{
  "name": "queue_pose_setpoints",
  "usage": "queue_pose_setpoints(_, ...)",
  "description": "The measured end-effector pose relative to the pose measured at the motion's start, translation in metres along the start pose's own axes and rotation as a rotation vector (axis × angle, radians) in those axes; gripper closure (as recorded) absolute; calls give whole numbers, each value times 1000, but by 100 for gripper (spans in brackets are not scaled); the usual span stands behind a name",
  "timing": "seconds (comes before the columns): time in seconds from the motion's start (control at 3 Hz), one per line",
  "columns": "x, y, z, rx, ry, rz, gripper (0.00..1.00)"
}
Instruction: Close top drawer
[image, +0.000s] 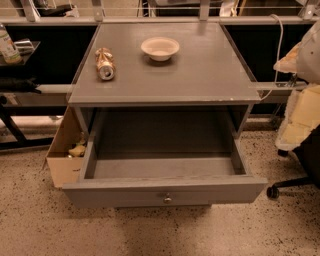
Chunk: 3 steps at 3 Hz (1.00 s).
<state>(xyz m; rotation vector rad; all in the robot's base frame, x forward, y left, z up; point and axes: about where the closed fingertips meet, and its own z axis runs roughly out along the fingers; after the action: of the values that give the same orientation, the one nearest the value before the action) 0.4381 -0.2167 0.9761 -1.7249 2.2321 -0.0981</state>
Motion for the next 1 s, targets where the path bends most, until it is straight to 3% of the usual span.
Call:
queue_pose_setpoints(0.33,0,0,0,0,0,0,0)
queue_pose_setpoints(0.67,-2,6,20,-8,9,-30,0)
queue_pose_setpoints(1.0,-9,32,80,-47,9,-113,0)
